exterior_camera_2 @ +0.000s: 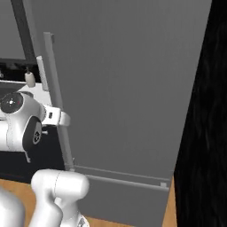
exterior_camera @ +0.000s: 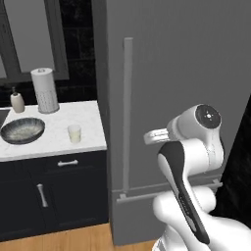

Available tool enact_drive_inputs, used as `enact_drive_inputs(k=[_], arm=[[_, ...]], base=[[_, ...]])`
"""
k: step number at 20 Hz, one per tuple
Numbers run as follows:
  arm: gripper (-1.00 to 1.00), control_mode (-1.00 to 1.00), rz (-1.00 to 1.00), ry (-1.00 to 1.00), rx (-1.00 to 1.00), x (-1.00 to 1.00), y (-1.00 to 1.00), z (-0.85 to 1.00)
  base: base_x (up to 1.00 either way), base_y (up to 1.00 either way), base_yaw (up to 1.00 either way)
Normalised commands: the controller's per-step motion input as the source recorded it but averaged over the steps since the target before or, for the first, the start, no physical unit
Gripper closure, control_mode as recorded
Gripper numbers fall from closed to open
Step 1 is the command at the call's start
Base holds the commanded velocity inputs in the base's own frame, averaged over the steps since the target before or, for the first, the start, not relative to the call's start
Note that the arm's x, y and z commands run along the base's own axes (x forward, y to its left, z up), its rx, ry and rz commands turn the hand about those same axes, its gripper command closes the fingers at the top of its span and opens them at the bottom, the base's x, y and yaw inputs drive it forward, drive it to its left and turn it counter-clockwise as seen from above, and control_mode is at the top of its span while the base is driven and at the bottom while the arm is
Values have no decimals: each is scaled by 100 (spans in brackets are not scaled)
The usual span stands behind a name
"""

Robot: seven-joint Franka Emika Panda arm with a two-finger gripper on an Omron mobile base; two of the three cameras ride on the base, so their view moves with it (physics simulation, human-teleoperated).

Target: Grab a lemon wedge from the fridge and one ice cube from the ice bowl, and put them in the glass of lemonade.

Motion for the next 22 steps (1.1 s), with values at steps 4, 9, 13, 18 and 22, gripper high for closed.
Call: enact_drive_inputs(k=[4, 9, 13, 18, 22], arm=[[-100, 100, 0, 0, 0, 0, 0, 0], [-100, 100, 0, 0, 0, 0, 0, 0], [-100, 100, 0, 0, 0, 0, 0, 0], [-100, 100, 0, 0, 0, 0, 0, 0], [-100, 100, 0, 0, 0, 0, 0, 0]], base=[[-8, 96, 0], [28, 100, -9], [48, 100, -15], [59, 96, -25], [58, 70, -33]])
